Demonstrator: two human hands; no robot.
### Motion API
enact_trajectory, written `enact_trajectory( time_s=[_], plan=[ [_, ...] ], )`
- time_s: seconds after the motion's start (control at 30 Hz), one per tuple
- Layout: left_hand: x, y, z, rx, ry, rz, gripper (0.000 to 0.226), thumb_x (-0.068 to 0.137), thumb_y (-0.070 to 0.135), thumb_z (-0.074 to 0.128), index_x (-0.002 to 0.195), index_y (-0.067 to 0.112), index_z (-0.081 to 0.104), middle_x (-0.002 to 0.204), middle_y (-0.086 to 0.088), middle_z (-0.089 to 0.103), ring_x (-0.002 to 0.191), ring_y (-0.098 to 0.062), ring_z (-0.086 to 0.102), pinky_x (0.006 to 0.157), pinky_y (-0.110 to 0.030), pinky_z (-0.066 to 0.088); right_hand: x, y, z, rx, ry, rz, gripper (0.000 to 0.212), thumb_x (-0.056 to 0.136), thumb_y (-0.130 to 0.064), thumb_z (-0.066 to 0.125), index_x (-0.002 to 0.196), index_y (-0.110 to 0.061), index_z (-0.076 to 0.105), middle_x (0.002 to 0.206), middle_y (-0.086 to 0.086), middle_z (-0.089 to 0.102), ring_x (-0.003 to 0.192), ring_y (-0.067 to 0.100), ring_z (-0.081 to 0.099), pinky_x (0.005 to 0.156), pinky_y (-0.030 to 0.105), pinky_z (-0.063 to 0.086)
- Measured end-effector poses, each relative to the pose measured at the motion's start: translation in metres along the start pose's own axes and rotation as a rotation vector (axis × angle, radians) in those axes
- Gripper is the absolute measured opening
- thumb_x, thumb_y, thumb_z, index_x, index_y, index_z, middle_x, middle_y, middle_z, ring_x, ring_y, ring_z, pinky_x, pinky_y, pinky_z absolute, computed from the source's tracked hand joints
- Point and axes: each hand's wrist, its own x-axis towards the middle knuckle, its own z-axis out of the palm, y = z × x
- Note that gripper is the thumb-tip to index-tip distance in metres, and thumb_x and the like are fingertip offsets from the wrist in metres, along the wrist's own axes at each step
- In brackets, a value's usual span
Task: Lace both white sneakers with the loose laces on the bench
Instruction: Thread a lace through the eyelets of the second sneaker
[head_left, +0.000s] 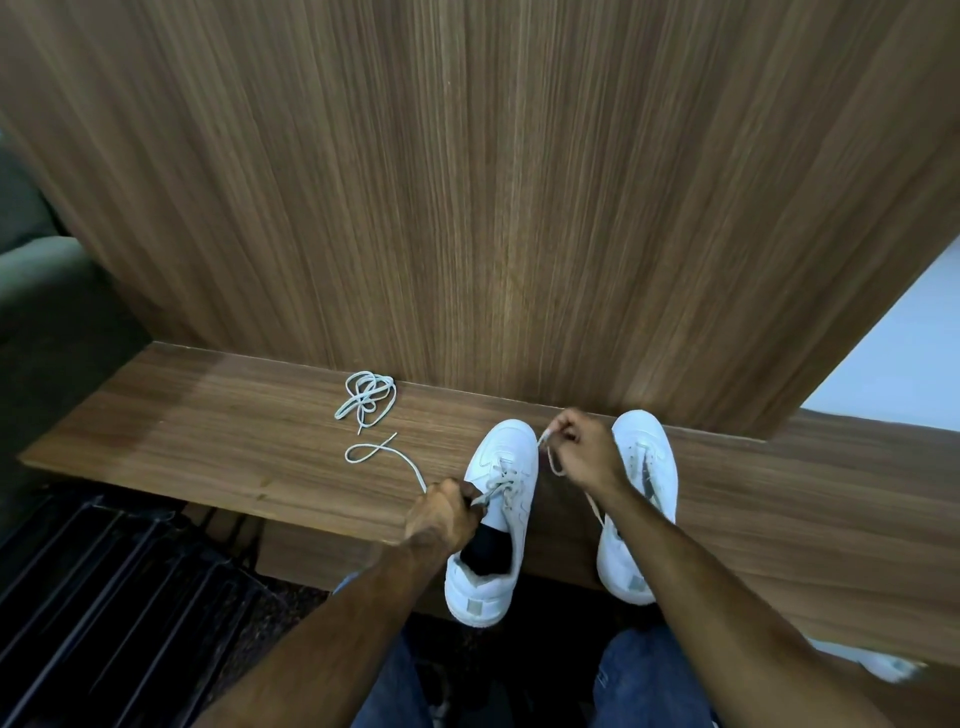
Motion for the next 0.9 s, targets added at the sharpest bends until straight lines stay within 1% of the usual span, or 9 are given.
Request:
enact_trajectory(
  time_s=[0.17,0.23,0.33,0.43,0.53,0.6,0.67,0.77,0.9],
  plan=[
    [0.0,0.0,0.001,0.043,0.026,-0.005,0.024,0.086,0.04,0.063,0.107,0.032,0.07,0.108,-0.003,0.071,0.106,-0.026,0.064,0.089,-0.031,0.051,0.014,-0.031,-0.036,0.421,0.248,-0.111,0.026,0.086,0.005,0.054,0.075,-0.018,0.056,0.062,0.002,0.068,0.064,0.017,0.066,0.072,0.032,0.052],
    [0.0,0.0,0.001,0.032,0.022,0.0,0.023,0.086,0.041,0.063,0.106,0.033,0.071,0.105,-0.003,0.072,0.103,-0.025,0.065,0.086,-0.031,0.051,0.021,-0.034,-0.049,0.536,0.357,-0.109,0.026,0.084,0.003,0.055,0.073,-0.021,0.058,0.061,0.001,0.066,0.065,0.02,0.065,0.072,0.039,0.053],
    [0.0,0.002,0.001,0.02,-0.001,-0.014,0.025,0.085,0.048,0.062,0.104,0.034,0.071,0.105,-0.002,0.072,0.103,-0.025,0.065,0.087,-0.032,0.052,0.019,-0.025,-0.052,0.326,0.448,-0.121,0.023,0.081,-0.001,0.058,0.078,-0.024,0.06,0.071,-0.003,0.063,0.071,0.018,0.06,0.072,0.041,0.051],
    [0.002,0.002,-0.001,-0.002,-0.037,-0.022,0.031,0.083,0.052,0.061,0.105,0.033,0.07,0.107,0.0,0.071,0.105,-0.023,0.064,0.086,-0.029,0.05,0.001,-0.005,-0.038,-0.244,0.273,-0.132,0.042,0.078,-0.001,0.06,0.115,-0.022,0.057,0.107,-0.006,0.059,0.095,0.019,0.059,0.079,0.038,0.051],
    [0.006,0.001,-0.004,-0.157,-0.132,0.001,0.027,0.09,0.048,0.056,0.088,0.026,0.071,0.102,-0.007,0.072,0.101,-0.026,0.065,0.082,-0.03,0.048,-0.022,0.021,-0.01,-0.608,-0.012,-0.207,0.052,0.077,-0.009,0.06,0.126,-0.024,0.057,0.124,0.001,0.052,0.11,0.028,0.057,0.089,0.038,0.049],
    [0.013,-0.006,-0.001,-0.247,-0.169,0.001,0.024,0.092,0.038,0.055,0.075,0.027,0.068,0.096,-0.01,0.072,0.097,-0.03,0.066,0.086,-0.036,0.051,-0.036,0.033,0.012,-0.674,-0.192,-0.203,0.043,0.085,-0.017,0.056,0.127,-0.023,0.059,0.13,-0.001,0.053,0.116,0.027,0.056,0.094,0.035,0.045],
    [0.032,-0.025,0.011,-0.293,-0.186,0.016,0.022,0.079,0.021,0.057,0.069,0.034,0.072,0.091,-0.005,0.074,0.094,-0.026,0.068,0.091,-0.044,0.053,-0.048,0.038,0.03,-0.649,-0.286,-0.151,0.032,0.092,-0.024,0.051,0.122,-0.021,0.06,0.128,0.0,0.056,0.116,0.026,0.056,0.09,0.034,0.044],
    [0.048,-0.037,0.021,-0.185,-0.201,0.075,0.024,0.062,0.032,0.05,0.068,0.044,0.069,0.095,0.001,0.074,0.095,-0.021,0.069,0.089,-0.041,0.054,-0.058,0.04,0.044,-0.622,-0.237,-0.096,0.024,0.096,-0.03,0.045,0.11,-0.02,0.062,0.118,0.004,0.061,0.107,0.028,0.059,0.081,0.035,0.046],
    [0.021,-0.008,-0.004,0.029,-0.132,0.083,0.012,0.083,0.031,0.052,0.081,0.034,0.064,0.103,-0.002,0.071,0.101,-0.024,0.065,0.089,-0.036,0.051,-0.054,0.033,0.043,-0.638,-0.211,-0.078,0.022,0.095,-0.031,0.044,0.102,-0.019,0.061,0.108,0.005,0.067,0.102,0.029,0.062,0.078,0.036,0.048]
  ],
)
